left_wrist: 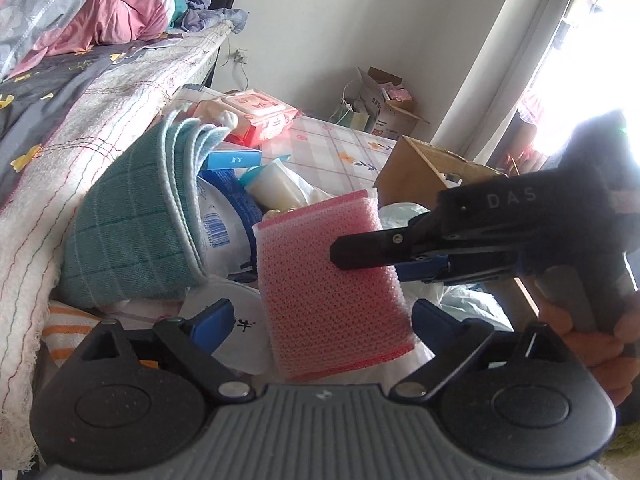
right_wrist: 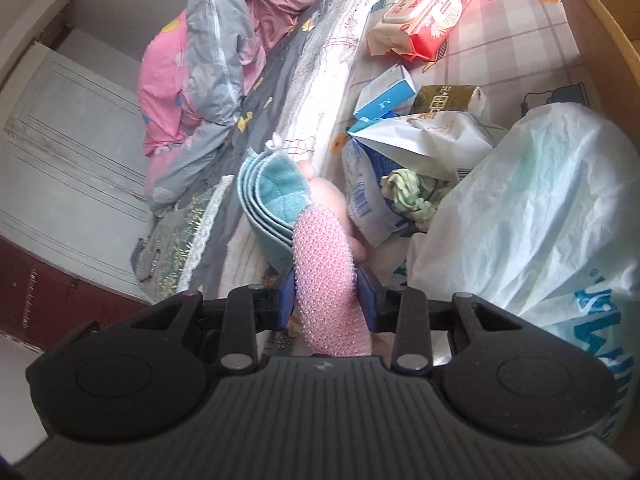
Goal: Organize soft objects
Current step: 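Carry the pink sponge with the right gripper into the cardboard box and release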
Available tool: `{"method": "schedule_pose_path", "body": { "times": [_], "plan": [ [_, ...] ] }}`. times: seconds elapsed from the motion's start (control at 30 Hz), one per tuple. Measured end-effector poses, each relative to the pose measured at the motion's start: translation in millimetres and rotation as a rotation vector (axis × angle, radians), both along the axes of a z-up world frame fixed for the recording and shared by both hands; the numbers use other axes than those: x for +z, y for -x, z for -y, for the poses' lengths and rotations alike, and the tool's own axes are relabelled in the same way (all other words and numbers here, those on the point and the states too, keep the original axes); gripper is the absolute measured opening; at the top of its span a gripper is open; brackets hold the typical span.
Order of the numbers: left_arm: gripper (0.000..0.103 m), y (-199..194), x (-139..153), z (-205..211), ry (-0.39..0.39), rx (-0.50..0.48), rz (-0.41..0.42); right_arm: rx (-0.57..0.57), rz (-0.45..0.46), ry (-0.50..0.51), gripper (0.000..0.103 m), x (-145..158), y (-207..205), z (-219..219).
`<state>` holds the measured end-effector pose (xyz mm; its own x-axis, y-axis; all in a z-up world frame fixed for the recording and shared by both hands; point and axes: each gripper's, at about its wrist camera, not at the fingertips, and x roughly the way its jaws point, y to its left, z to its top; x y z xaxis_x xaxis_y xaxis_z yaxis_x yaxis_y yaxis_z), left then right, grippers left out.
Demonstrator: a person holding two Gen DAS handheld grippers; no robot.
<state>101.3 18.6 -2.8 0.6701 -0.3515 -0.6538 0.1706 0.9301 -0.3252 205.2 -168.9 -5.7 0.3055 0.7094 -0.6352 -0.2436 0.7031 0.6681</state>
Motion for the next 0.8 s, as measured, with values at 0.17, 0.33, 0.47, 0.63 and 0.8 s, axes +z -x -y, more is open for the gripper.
{"method": "schedule_pose_path", "body": {
  "times": [0.17,0.33,0.47,0.63,0.8],
  "plan": [
    [0.087,-3,-6,0,0.028,-0.019,-0.025,0.014,0.078,0.099,0.034,8,6,-3],
    [0.086,-10,-10,-3,0.060,-0.018,-0.065,0.014,0.075,0.071,0.029,6,6,4],
    [0.086,-11,-4,1,0.060,-0.018,-0.064,0.010,0.053,-0.002,0.028,7,8,14],
    [0.085,-3,19,12,0.052,-0.042,-0.008,0.000,0.081,-0.077,0.028,25,18,33],
    [0.084,-7,48,42,0.034,-0.102,0.059,-0.032,0.140,-0.126,0.028,50,28,64]
  ]
}}
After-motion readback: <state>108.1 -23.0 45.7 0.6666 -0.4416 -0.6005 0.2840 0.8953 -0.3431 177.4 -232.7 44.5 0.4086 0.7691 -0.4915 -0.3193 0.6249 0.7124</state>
